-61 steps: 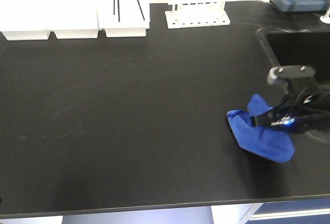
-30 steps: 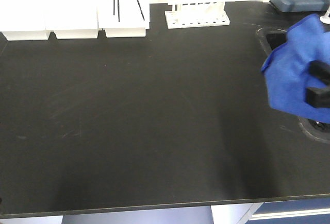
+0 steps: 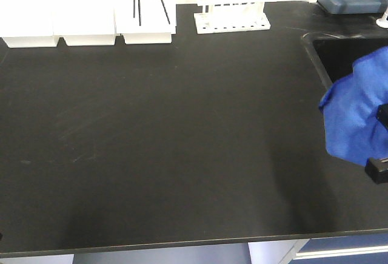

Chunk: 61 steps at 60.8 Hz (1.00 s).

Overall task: Wipe right workspace with blue cloth
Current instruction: 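Lift the blue cloth up off the counter with the right gripper, then drive the base to the other counter holding the cloth in the right gripper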

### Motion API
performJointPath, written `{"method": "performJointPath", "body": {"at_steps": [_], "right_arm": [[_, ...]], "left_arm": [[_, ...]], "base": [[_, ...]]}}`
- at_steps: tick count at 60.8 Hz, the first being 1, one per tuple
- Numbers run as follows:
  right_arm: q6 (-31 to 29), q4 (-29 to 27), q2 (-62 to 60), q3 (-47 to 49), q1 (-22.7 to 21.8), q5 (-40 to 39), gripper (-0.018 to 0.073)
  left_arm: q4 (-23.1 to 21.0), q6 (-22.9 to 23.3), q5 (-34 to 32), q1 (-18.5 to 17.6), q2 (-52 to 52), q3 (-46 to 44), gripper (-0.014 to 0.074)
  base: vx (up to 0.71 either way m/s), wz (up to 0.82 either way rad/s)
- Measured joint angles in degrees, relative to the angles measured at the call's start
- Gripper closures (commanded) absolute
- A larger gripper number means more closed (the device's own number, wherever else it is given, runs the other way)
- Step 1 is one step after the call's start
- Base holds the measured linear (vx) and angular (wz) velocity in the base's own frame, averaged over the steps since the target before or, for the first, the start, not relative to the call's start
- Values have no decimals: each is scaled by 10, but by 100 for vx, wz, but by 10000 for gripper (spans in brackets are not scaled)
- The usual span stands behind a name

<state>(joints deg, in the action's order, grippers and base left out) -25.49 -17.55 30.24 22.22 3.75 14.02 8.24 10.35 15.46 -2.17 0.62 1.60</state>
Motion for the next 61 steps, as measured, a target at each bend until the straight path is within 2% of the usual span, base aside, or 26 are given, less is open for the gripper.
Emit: {"method": "performJointPath", "body": {"at_steps": [6,13,61], "right_arm": [[-8,-2,4,-20,0,-61,564],[-8,-5,4,-23,0,-94,564],[-9,-7,4,-23,0,-97,563]], "left_arm": [[0,0,0,0,0,0,602],[0,0,0,0,0,0,602],[0,0,0,0,0,0,602]], "base": [[0,0],[0,0],[0,0]]}}
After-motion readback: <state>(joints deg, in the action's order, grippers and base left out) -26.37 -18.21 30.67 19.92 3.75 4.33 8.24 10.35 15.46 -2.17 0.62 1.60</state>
